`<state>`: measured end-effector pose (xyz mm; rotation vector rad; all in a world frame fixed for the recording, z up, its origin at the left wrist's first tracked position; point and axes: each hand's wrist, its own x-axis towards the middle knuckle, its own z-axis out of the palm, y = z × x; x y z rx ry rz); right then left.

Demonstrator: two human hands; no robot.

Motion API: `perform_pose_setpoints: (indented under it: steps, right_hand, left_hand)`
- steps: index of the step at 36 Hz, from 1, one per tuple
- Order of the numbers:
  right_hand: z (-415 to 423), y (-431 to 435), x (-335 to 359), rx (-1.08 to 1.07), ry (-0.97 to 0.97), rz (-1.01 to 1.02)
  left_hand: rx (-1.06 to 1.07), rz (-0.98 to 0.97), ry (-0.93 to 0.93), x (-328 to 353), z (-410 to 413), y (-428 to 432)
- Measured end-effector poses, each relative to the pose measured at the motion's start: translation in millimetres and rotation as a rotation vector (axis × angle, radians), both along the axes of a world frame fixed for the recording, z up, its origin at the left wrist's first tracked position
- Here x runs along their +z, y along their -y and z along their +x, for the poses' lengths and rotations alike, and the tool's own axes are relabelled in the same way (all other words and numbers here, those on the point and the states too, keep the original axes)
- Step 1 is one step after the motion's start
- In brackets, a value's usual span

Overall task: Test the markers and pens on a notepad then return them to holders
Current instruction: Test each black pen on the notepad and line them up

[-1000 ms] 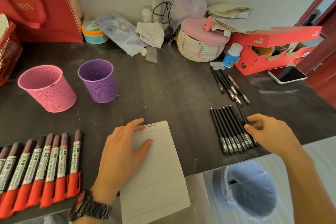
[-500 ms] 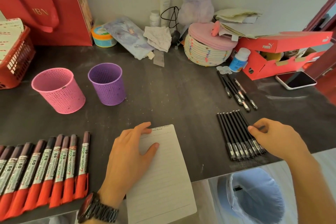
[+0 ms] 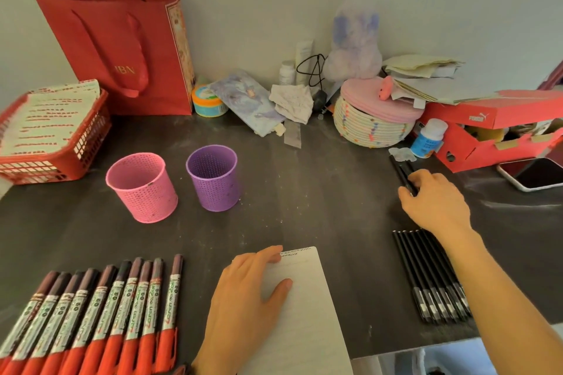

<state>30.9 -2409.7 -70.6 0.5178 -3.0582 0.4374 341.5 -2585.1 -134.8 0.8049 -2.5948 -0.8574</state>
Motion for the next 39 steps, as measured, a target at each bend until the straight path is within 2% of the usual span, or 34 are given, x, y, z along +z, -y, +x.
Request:
perform_pose_setpoints:
  steps: [7,17,21,26,29,33,39]
  right_hand:
    - [-13,18,-9,-0.050,0.024,0.129]
    - [-12,25,-13,-0.078,0.020,0.122]
    - [14,25,-2,-0.002,0.052,-0.099]
    - [81,28,2,0.103,0.328,-0.777]
    - [127,31,-3,0.147,0.513,-1.045]
    - [170,34,-18,0.221,0.603,-1.017]
    - [199,35,-32,0.378,0.578,-0.992]
  left_hand:
    - [-0.026,-0.019,-0.008,-1,-2,0]
    - [-0.036,-0.067,-0.032,1,1,-2]
    - [-0.066,-0.139,-0.082,0,1,-2]
    - [-0.063,-0.183,-0.113,-1,1,-3]
    - [-0.056,-0.194,-0.114,-1,0,-4]
    - [-0.080,-0.212,-0.138,2,0,-6]
    - [-0.115,-0.209,-0.203,8,1,-8]
